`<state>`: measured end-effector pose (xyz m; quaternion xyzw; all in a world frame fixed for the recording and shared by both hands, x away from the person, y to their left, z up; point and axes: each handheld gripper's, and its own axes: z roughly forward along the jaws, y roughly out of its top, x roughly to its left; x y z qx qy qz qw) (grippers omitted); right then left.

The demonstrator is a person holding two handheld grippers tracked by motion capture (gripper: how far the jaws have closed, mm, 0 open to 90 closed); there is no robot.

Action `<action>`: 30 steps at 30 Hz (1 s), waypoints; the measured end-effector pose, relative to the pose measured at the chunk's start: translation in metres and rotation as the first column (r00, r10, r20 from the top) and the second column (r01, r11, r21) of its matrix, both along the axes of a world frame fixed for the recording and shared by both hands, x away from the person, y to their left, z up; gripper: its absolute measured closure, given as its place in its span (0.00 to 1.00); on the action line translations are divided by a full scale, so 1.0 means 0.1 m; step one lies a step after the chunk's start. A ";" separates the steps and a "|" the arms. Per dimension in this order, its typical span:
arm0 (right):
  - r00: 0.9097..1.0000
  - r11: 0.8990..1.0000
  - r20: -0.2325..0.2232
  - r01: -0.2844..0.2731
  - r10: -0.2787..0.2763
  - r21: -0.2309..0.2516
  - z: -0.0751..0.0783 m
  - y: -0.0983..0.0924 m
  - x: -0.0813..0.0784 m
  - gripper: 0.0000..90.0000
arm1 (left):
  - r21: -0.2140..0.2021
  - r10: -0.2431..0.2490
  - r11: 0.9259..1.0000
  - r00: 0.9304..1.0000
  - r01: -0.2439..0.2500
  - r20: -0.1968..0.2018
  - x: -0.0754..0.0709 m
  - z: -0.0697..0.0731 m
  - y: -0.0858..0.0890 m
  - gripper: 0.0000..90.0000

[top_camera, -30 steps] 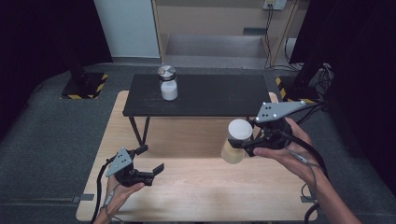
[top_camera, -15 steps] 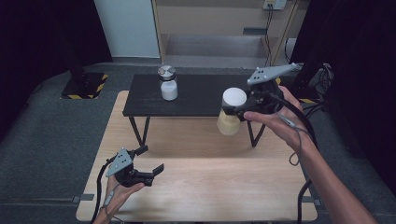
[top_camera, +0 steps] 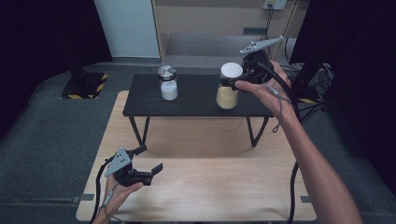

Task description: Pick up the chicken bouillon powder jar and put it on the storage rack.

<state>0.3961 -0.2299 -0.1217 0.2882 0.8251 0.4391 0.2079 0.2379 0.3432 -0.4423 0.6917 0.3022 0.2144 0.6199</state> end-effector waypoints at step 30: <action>0.990 0.992 -0.072 0.121 -0.119 0.024 -0.25 -0.05 0.48 0.37 | 0.005 -0.007 1.000 1.000 0.007 0.001 0.02 0.00 0.02 0.02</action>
